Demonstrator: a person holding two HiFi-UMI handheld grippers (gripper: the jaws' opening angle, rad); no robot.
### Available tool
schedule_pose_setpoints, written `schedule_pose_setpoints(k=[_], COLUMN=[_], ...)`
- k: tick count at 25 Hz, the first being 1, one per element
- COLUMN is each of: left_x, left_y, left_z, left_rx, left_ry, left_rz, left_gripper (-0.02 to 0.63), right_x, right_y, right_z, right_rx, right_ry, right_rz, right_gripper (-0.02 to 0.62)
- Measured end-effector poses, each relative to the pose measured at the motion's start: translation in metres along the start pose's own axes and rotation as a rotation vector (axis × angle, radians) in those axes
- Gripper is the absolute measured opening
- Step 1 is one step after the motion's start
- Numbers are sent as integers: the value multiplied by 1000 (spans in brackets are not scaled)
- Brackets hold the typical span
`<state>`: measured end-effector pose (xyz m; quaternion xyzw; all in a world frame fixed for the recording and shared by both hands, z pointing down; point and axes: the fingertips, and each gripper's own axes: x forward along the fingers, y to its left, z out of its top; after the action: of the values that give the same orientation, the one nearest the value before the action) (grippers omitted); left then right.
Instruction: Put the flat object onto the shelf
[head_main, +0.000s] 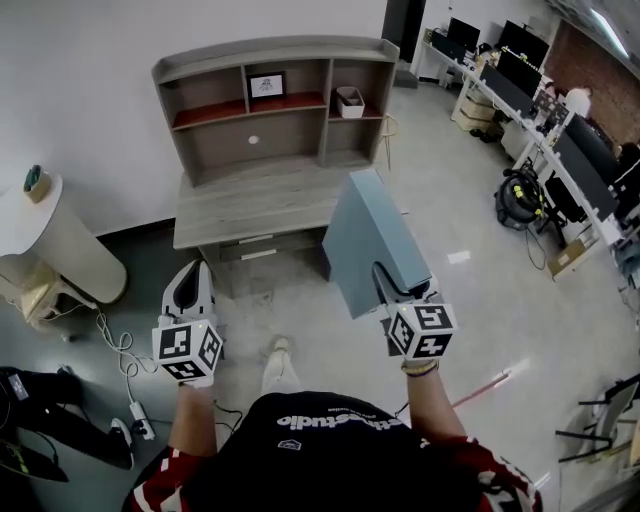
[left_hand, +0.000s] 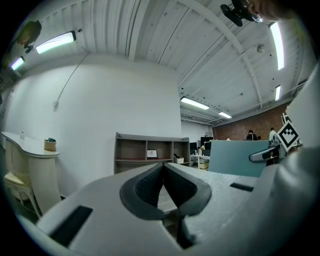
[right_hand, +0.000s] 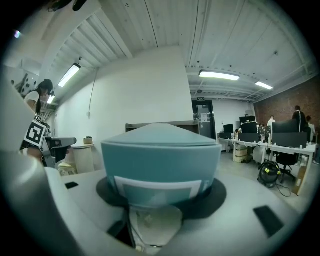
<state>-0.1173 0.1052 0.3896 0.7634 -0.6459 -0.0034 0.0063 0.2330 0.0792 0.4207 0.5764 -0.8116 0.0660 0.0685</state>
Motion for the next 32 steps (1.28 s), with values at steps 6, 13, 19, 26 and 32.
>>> schedule_pose_setpoints(k=[6, 13, 19, 26, 32], left_x=[-2, 4, 12, 35, 64], left_y=[2, 4, 9, 24, 34], left_z=[-4, -4, -7, -7, -8], left_rx=[-5, -4, -6, -14, -15], left_ry=[8, 6, 14, 30, 33], left_rz=[4, -2, -5, -6, -18], left_gripper=[6, 6, 6, 6, 6], right_x=[-2, 0, 13, 39, 64], right_y=[4, 8, 11, 10, 6], right_z=[3, 9, 10, 17, 23], right_rx=[-18, -25, -27, -25, -34], right_ry=[-37, -69, -53, -44, -33], right_rz=[0, 14, 14, -1, -26], right_gripper=[272, 273, 272, 268, 268])
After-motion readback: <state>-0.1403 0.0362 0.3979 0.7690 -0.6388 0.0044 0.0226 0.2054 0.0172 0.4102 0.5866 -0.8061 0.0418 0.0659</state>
